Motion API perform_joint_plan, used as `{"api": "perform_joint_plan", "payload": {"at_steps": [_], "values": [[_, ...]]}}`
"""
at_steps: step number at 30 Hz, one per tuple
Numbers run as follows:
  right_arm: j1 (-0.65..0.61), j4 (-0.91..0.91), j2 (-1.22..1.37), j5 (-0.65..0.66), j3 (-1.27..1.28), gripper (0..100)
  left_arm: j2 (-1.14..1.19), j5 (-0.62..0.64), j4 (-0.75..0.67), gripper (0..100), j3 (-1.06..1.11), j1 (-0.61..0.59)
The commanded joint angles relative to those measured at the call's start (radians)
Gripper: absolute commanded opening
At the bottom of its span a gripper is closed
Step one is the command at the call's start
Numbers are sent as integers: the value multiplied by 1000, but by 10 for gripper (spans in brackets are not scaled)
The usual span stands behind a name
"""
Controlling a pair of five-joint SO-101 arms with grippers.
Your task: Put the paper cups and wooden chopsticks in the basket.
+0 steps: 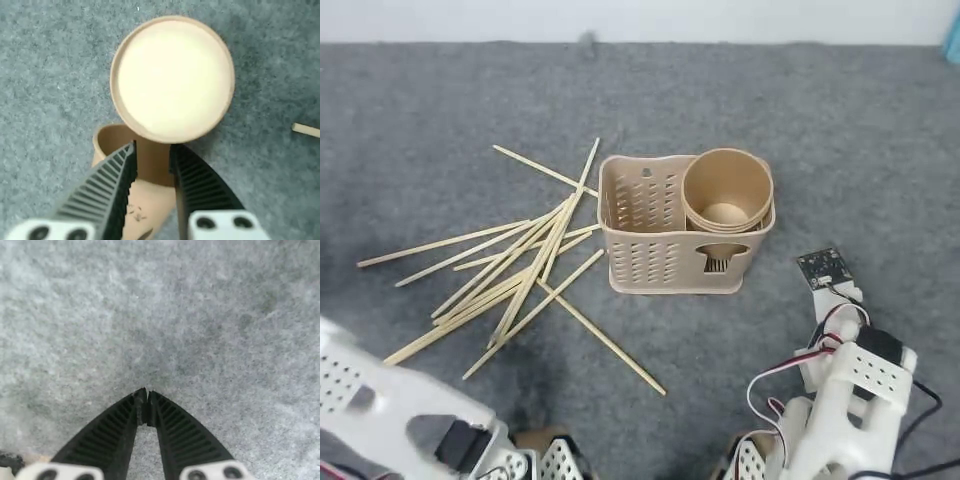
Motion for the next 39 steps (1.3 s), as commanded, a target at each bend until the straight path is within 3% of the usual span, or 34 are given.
{"api": "perform_joint_plan", "payload": {"at_steps": [1, 11, 20, 30, 34, 39], "values": [[13, 1, -28, 2, -6, 9, -12, 12, -15, 104, -35, 5], [13, 1, -28, 2, -6, 9, -21, -204, 252, 104, -41, -55], [13, 1, -28, 2, -6, 9, -23, -210, 256, 104, -41, -132], [13, 1, -28, 2, -6, 9, -20, -414, 258, 104, -39, -163], [13, 1, -28, 2, -6, 9, -21, -440, 249, 104, -42, -169], [13, 1, -28, 2, -6, 9, -23, -433, 250, 104, -208, -181]]}}
